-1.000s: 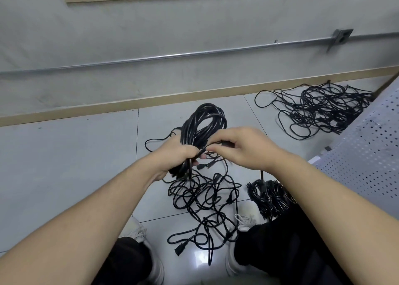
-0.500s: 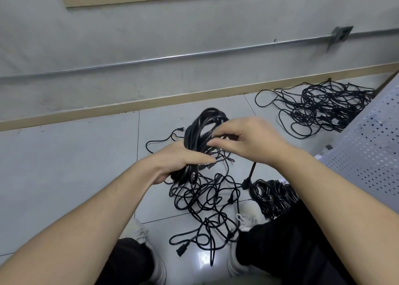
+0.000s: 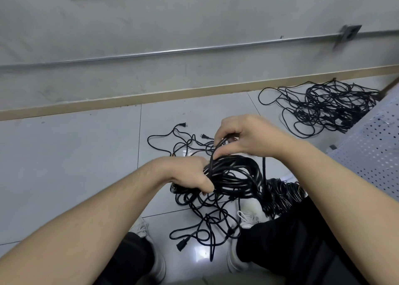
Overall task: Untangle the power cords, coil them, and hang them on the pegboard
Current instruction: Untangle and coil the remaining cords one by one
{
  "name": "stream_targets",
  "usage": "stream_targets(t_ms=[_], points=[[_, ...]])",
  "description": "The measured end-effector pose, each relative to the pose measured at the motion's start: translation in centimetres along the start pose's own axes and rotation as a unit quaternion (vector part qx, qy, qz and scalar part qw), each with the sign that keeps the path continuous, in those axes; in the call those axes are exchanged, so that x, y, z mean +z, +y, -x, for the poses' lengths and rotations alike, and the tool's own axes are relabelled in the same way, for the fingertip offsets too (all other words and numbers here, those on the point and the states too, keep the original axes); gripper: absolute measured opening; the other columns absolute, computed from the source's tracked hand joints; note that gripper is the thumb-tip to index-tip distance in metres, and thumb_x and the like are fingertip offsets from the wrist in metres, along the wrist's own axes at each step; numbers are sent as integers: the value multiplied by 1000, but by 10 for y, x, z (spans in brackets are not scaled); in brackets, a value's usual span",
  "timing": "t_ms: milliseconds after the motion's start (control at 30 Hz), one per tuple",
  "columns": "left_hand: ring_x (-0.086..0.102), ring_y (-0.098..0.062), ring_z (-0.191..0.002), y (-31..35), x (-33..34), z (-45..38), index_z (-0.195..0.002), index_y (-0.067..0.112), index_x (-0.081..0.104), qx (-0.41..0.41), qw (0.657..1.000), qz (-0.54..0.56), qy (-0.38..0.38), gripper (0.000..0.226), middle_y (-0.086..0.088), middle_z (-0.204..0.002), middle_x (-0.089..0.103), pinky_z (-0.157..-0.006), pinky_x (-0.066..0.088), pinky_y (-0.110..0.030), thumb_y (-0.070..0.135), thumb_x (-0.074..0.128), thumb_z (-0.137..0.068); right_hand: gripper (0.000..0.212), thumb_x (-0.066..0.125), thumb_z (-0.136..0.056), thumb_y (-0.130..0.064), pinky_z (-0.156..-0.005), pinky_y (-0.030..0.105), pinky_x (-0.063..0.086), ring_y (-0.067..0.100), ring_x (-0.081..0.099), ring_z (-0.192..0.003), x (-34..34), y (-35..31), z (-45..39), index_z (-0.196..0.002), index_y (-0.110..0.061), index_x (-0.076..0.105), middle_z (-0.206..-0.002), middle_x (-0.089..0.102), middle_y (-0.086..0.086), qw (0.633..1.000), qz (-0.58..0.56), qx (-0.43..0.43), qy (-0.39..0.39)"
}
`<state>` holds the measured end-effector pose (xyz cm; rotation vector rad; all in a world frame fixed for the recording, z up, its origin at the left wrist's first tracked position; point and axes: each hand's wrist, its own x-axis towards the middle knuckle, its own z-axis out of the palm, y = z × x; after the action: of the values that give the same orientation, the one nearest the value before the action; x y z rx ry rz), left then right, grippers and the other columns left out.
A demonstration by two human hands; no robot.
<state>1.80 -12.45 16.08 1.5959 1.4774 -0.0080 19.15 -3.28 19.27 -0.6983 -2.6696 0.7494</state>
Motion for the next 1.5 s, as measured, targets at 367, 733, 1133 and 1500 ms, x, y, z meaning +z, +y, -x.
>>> stream_targets(t_ms=[367,733,1133,1500], points=[[55,-8,-67,6,-15,12,-80,15,60,127,977,166,47,18,10,-69,57,-67,45,-23,9,77,-81,12,64,-92,5,-60,22,51,8,64,-67,2,31,2,-87,-4,72,-80,70,12,933,-304,192,7],[62,-18,-72,-14,-20,6,-113,14,51,16,892,379,247,40,-2,-77,72,-66,49,-35,17,76,-81,40,46,-105,-49,-60,9,38,-1,49,-56,33,36,-1,-86,-28,75,-66,54,-8,966,-87,204,-136],[68,-17,-75,-52,-36,-13,-108,18,65,-65,863,315,391,47,0,-88,73,-67,49,-30,57,72,-82,39,46,-103,-51,-59,33,28,15,41,-55,19,7,6,-77,-22,52,-54,42,-8,984,144,40,-96],[61,-22,-93,-31,-26,-14,-123,27,50,-145,909,19,391,51,8,-95,63,-76,43,-35,68,52,-93,28,45,-102,-45,-69,37,47,18,54,-63,21,-8,7,-90,-24,58,-71,62,-6,982,165,-50,-83]])
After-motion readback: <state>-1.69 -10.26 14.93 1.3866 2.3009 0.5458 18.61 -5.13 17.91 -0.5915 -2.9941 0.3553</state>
